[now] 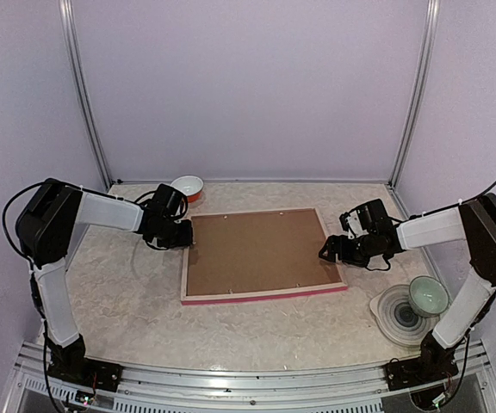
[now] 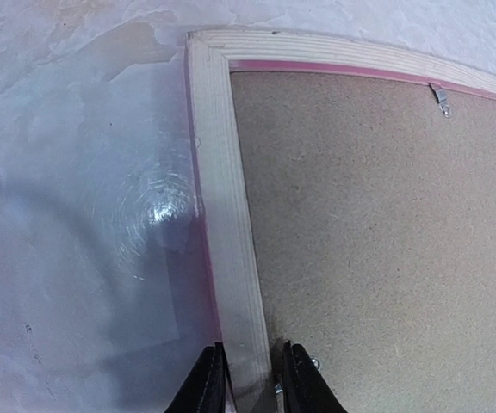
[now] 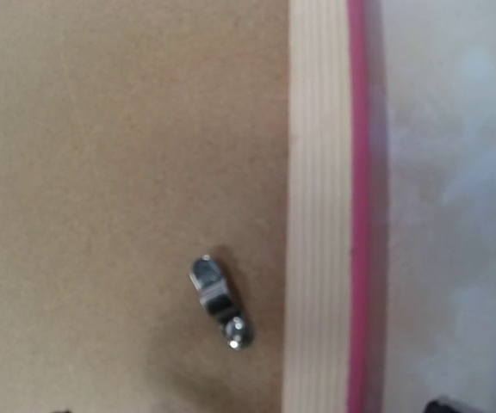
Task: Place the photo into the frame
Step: Press the fastener onto the backboard.
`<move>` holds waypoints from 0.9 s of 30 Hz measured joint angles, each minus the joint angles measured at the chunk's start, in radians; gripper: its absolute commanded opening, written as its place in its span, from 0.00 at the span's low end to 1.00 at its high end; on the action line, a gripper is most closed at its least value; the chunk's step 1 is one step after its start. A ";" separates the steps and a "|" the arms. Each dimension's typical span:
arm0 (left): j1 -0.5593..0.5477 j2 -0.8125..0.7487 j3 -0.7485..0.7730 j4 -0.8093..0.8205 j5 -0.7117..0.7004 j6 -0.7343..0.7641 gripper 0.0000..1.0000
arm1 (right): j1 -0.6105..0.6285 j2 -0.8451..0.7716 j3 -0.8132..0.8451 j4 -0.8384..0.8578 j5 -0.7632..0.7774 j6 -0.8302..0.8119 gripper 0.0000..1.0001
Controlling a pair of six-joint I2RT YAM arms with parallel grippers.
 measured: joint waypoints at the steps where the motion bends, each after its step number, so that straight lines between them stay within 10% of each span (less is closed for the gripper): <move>1: 0.000 0.000 0.000 0.000 0.000 0.000 0.24 | 0.000 0.000 0.000 0.000 0.000 0.000 0.88; 13: -0.005 0.005 0.005 -0.010 -0.009 0.005 0.36 | 0.000 0.000 0.000 0.000 0.001 0.000 0.88; 27: -0.019 0.006 0.010 -0.014 -0.040 0.004 0.23 | 0.000 0.000 0.000 0.000 0.002 0.000 0.88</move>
